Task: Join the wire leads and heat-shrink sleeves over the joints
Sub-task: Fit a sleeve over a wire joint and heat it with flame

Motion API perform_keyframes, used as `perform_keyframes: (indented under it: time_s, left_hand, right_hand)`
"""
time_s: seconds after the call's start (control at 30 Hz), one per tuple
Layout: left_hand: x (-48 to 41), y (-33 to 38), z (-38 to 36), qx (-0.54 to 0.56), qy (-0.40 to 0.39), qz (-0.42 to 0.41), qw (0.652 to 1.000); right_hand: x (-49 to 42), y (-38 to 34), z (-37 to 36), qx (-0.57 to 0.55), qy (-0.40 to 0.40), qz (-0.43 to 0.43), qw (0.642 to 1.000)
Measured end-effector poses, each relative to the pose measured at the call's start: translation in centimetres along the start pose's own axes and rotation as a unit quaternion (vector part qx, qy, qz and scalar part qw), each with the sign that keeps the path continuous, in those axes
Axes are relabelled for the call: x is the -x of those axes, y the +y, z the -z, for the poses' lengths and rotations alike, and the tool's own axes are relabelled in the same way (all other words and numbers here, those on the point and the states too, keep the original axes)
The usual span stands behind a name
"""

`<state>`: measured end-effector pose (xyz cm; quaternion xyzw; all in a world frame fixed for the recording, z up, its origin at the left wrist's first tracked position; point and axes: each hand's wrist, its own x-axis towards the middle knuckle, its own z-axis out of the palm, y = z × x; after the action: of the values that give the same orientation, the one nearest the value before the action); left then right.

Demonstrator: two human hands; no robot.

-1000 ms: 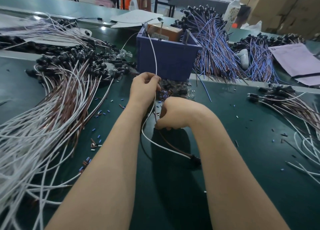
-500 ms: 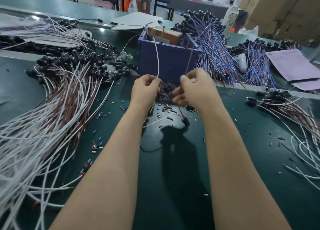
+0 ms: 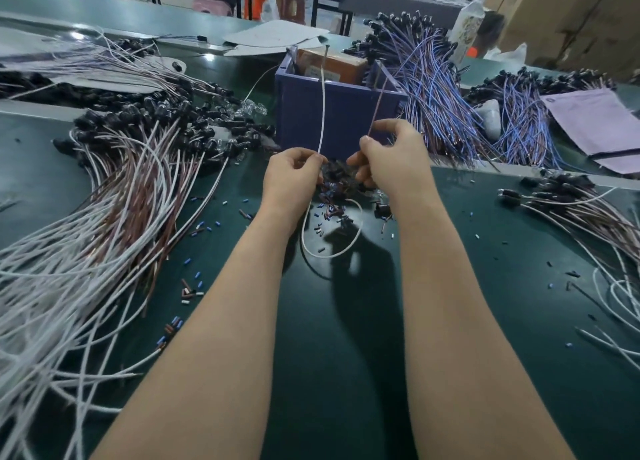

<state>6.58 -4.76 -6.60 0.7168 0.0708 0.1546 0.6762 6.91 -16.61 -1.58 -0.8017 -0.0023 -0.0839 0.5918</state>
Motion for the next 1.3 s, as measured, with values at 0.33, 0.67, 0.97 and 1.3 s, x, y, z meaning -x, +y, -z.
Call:
perform_keyframes:
  time_s: [0.33, 0.67, 0.97, 1.3]
  left_hand:
    - [-0.2, -0.3, 0.1, 0.003, 0.009, -0.014, 1.0]
    - [-0.1, -0.1, 0.0, 0.017, 0.009, -0.02, 1.0]
    - [0.1, 0.0, -0.1, 0.018, 0.007, -0.018, 1.0]
    - [0.0, -0.1, -0.1, 0.024, 0.003, -0.02, 1.0]
  right_hand:
    - [1.4, 3.0, -2.3, -0.085, 0.11, 0.065, 0.988]
    - [0.7, 3.6, -2.2, -0.148, 0.142, 0.043, 0.978]
    - [0.6, 3.6, -2.3, -0.151, 0.144, 0.042, 0.977]
    - [0.5, 3.7, -2.2, -0.154, 0.145, 0.036, 0.977]
